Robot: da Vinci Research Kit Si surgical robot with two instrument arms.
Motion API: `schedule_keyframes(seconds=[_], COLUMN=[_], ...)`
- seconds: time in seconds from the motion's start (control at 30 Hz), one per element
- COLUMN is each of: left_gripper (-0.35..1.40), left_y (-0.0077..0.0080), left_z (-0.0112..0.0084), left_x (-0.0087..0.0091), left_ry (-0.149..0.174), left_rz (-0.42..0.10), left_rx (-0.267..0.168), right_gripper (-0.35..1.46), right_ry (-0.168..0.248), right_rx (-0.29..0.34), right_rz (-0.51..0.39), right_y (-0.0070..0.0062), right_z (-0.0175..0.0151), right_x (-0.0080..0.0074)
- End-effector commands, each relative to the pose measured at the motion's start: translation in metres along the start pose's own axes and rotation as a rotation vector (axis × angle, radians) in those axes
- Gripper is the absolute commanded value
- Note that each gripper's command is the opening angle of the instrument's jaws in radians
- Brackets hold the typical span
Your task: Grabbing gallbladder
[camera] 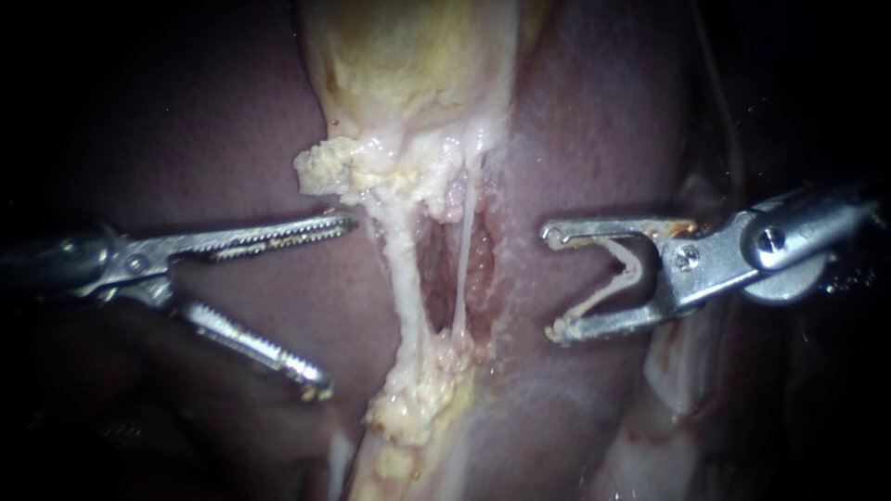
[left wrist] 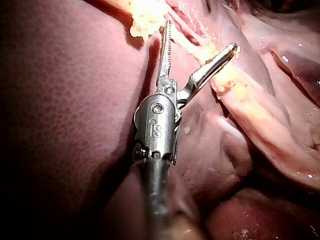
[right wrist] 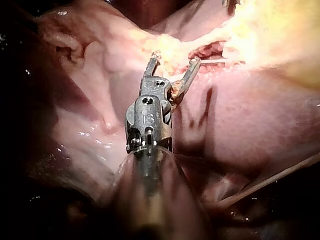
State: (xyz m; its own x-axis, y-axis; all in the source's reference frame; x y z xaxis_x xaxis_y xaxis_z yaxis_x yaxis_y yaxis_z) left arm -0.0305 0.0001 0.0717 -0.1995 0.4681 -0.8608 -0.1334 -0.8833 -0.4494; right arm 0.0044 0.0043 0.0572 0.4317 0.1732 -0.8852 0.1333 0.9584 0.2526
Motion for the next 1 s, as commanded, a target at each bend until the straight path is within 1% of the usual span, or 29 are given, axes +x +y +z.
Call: schedule_keyframes(seconds=[0.03, 0.1, 0.23, 0.27, 0.3, 0.33, 0.37, 0.43, 0.47, 0.5, 0.6, 0.67, 0.73, 0.77, 0.83, 0.87, 0.9, 0.93, 0.97, 1.0], left_gripper=[1.03, 1.03, 1.03, 1.01, 0.98, 0.93, 0.91, 0.86, 0.84, 0.83, 0.83, 0.77, 0.74, 0.69, 0.54, 0.41, 0.24, 0.02, -0.12, -0.13], left_y=[-0.0002, -0.0008, -0.0028, -0.0032, -0.0036, -0.0041, -0.0043, -0.0048, -0.0051, -0.0052, -0.0057, -0.0058, -0.0059, -0.0059, -0.0058, -0.0057, -0.0057, -0.0056, -0.0056, -0.0055], left_z=[-0.0004, -0.0012, -0.0036, -0.0042, -0.0046, -0.0049, -0.0050, -0.0047, -0.0044, -0.0040, -0.0025, -0.0013, -0.0003, 0.0002, 0.0006, 0.0007, 0.0007, 0.0005, 0.0003, -0.0001], left_x=[0.0005, 0.0016, 0.0048, 0.0054, 0.0058, 0.0062, 0.0062, 0.0058, 0.0052, 0.0047, 0.0029, 0.0017, 0.0008, 0.0004, -0.0002, -0.0004, -0.0005, -0.0005, -0.0004, -0.0002], left_ry=[-0.002, -0.004, -0.003, 0.000, -0.005, -0.011, -0.015, -0.020, -0.022, -0.021, -0.011, -0.009, -0.008, -0.008, -0.008, -0.009, -0.010, -0.014, -0.015, -0.020], left_rz=[-0.004, -0.011, -0.037, -0.042, -0.048, -0.054, -0.058, -0.062, -0.075, -0.086, -0.126, -0.167, -0.185, -0.200, -0.214, -0.225, -0.236, -0.254, -0.267, -0.274], left_rx=[0.008, 0.025, 0.109, 0.130, 0.153, 0.185, 0.204, 0.235, 0.254, 0.261, 0.271, 0.270, 0.274, 0.274, 0.278, 0.279, 0.279, 0.279, 0.277, 0.272], right_gripper=[0.50, 0.50, 0.50, 0.50, 0.50, 0.50, 0.50, 0.50, 0.50, 0.50, 0.50, 0.50, 0.50, 0.50, 0.50, 0.50, 0.50, 0.50, 0.50, 0.50], right_ry=[0.000, 0.000, 0.000, 0.000, 0.000, 0.000, 0.000, 0.000, 0.000, 0.000, 0.000, 0.000, 0.000, 0.000, 0.000, 0.000, 0.000, 0.000, 0.000, 0.000], right_rx=[0.000, 0.000, 0.000, 0.000, 0.000, 0.000, 0.000, 0.000, 0.000, 0.000, 0.000, 0.001, 0.001, 0.001, 0.001, 0.001, 0.001, 0.001, 0.001, 0.001], right_rz=[0.000, 0.000, 0.000, 0.000, 0.000, 0.000, 0.000, 0.000, 0.000, 0.000, 0.000, 0.000, 0.000, 0.000, 0.000, 0.000, 0.000, 0.000, 0.000, 0.000], right_y=[0.0000, 0.0000, 0.0000, 0.0000, 0.0000, 0.0000, 0.0000, 0.0000, 0.0000, 0.0000, -0.0001, -0.0001, -0.0001, -0.0001, -0.0001, -0.0001, -0.0001, -0.0001, -0.0001, -0.0001], right_z=[0.0000, 0.0000, 0.0000, 0.0000, 0.0000, 0.0000, 0.0000, 0.0000, 0.0000, 0.0000, 0.0000, 0.0000, 0.0000, 0.0000, 0.0000, 0.0000, 0.0000, 0.0000, 0.0000, 0.0000], right_x=[0.0000, 0.0000, 0.0000, 0.0000, 0.0000, 0.0000, 0.0000, 0.0000, 0.0000, 0.0000, 0.0000, 0.0000, 0.0000, 0.0000, 0.0000, 0.0000, 0.0000, 0.0000, 0.0000, 0.0000])
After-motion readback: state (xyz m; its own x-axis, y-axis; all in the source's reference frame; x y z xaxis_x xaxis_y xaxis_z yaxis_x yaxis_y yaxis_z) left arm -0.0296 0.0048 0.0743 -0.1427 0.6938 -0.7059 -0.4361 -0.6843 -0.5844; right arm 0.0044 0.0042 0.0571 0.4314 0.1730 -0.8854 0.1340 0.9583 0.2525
